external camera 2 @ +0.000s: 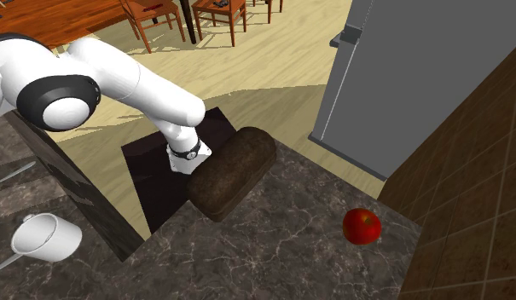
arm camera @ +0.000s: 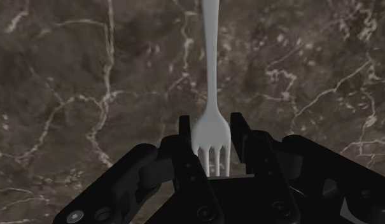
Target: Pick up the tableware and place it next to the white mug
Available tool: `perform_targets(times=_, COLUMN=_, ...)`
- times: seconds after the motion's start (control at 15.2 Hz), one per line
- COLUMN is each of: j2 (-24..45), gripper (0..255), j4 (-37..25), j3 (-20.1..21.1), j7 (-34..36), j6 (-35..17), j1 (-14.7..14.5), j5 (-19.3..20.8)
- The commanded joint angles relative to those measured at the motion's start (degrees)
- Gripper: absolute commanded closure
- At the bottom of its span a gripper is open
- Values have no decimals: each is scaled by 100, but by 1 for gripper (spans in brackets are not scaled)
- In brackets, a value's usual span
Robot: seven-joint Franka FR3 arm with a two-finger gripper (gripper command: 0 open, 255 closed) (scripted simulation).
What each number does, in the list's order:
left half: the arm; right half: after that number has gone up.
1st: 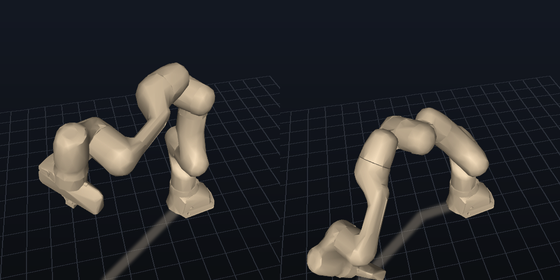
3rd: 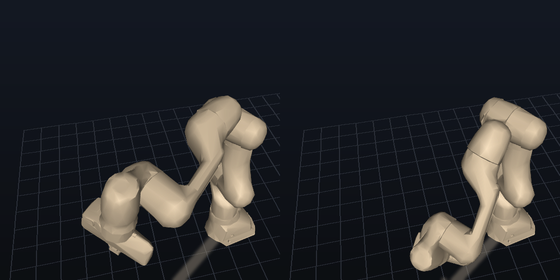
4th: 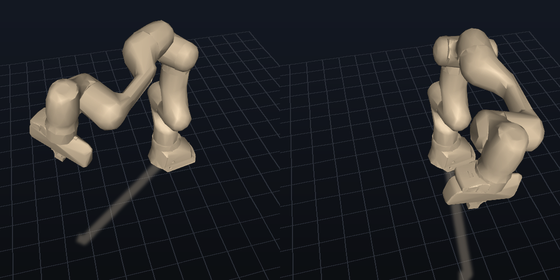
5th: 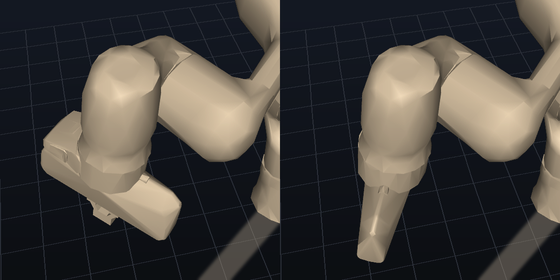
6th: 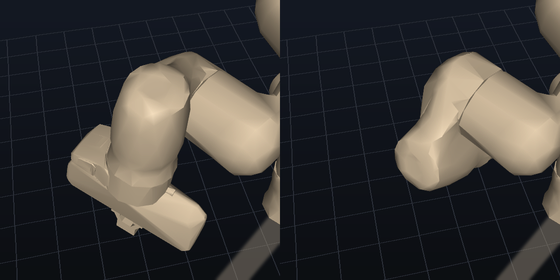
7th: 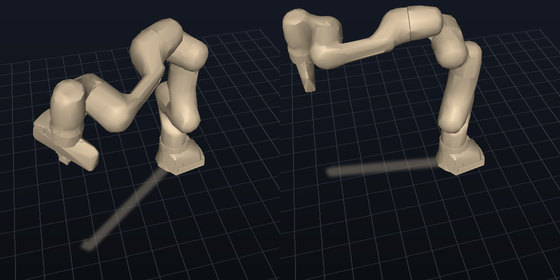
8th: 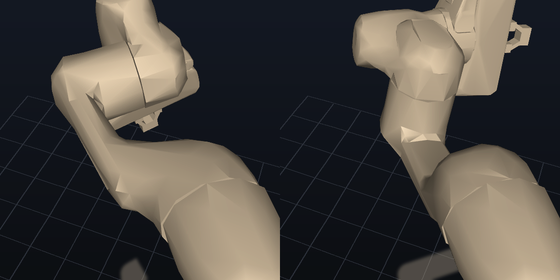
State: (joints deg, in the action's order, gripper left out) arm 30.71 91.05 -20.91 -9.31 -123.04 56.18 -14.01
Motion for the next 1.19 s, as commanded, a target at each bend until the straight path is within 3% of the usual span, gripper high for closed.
perform_targets(times=0.0, j2=13, gripper=255, j4=43, j3=6, j7=-6, j6=-57, j1=-3, j5=-10)
perform_targets(times=0.4, j2=14, gripper=255, j4=41, j3=7, j7=-6, j6=-56, j1=-2, j5=-10)
perform_targets(times=0.46, j2=14, gripper=0, j4=41, j3=7, j7=-6, j6=-56, j1=-2, j5=-10)
perform_targets(times=0.79, j2=14, gripper=0, j4=41, j3=7, j7=-6, j6=-56, j1=-3, j5=-10)
perform_targets(times=1.12, j2=-323, gripper=0, j4=-188, j3=-81, j7=85, j6=491, j1=-44, j5=140)
